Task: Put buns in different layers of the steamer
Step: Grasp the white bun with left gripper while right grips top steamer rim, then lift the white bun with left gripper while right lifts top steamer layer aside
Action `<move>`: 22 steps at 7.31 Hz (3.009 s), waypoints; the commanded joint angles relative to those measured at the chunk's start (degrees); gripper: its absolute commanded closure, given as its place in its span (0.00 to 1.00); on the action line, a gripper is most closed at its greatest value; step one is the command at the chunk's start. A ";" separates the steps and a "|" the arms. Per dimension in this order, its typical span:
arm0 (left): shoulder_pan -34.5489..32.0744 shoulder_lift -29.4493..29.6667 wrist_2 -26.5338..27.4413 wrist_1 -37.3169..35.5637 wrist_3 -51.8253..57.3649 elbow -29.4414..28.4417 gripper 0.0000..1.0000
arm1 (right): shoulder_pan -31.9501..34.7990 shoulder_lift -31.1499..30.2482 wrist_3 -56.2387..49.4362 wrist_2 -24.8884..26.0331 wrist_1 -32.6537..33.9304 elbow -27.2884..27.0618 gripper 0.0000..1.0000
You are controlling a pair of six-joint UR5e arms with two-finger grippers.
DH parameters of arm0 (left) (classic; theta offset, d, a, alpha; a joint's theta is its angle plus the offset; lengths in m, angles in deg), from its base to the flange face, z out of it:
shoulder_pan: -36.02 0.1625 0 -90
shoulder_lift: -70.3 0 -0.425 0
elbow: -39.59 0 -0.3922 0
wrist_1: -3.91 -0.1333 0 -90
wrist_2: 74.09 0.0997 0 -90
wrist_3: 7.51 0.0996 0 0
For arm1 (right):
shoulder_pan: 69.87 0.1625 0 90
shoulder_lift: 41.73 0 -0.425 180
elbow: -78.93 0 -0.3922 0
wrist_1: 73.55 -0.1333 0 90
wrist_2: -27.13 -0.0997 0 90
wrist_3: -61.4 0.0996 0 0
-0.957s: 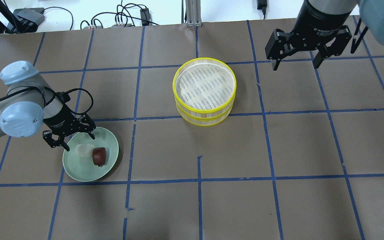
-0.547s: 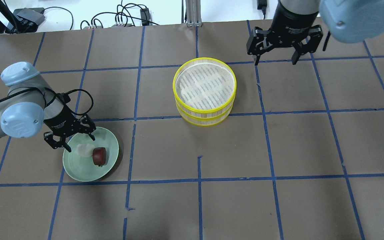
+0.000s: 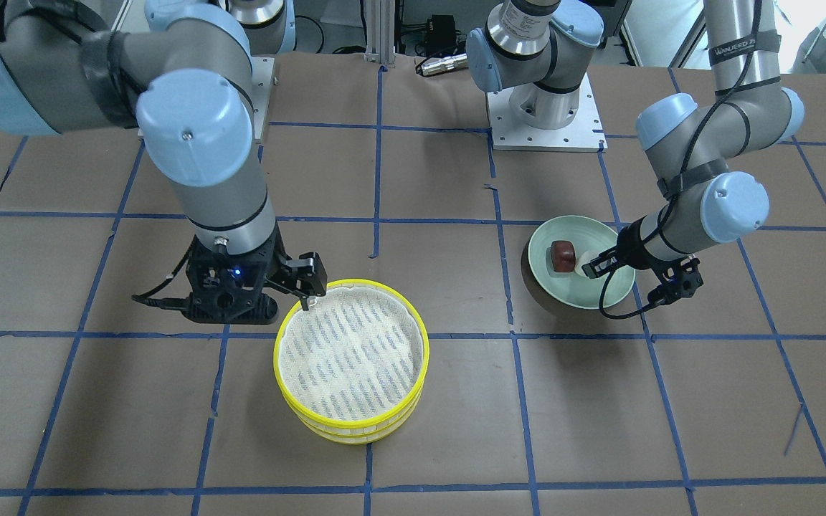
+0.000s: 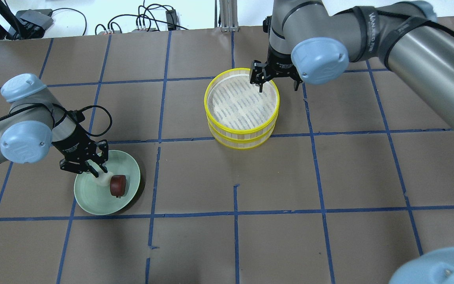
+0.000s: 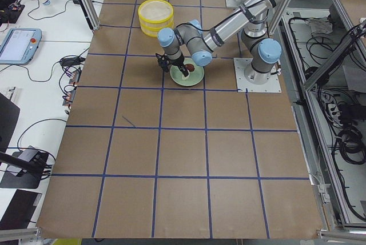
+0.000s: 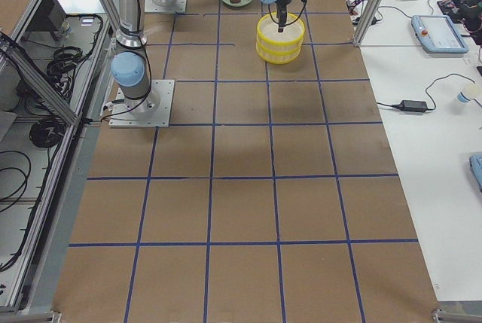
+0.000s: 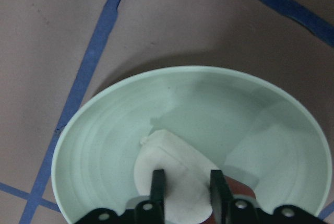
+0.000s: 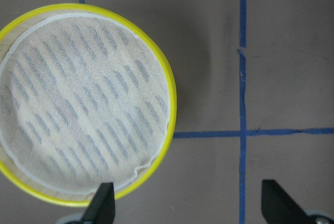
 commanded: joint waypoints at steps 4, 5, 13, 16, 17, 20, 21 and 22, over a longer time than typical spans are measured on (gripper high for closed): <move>-0.44 -3.97 0.68 -0.78 0.55 -1.00 1.00 | 0.04 4.84 0.53 1.04 8.33 -2.77 0.23; -0.79 -6.25 0.68 -0.09 0.55 -1.53 1.00 | 0.04 4.75 0.71 0.86 8.33 -2.68 0.51; -10.17 -7.51 0.25 10.99 -6.27 -18.30 1.00 | -3.10 -2.43 -0.52 1.65 3.88 -2.68 1.00; -17.29 -6.90 -0.72 10.82 -16.11 -21.04 1.00 | -19.68 -8.77 -15.94 1.04 -5.55 -2.32 1.00; -19.49 -6.11 -2.20 10.21 -20.94 -21.83 1.00 | -24.69 -8.70 -21.21 1.30 -5.47 -2.41 1.00; -29.23 -4.61 -2.48 8.55 -26.69 -23.85 0.99 | -27.38 -7.91 -25.22 1.57 -5.03 -3.38 1.00; -31.18 -3.30 -2.66 6.36 -27.66 -24.03 0.99 | -27.38 -7.90 -25.22 1.57 -4.86 -3.64 1.00; -32.59 -1.46 -5.79 1.46 -28.01 -23.94 0.99 | -27.38 -7.82 -25.22 1.57 -4.77 -3.73 1.00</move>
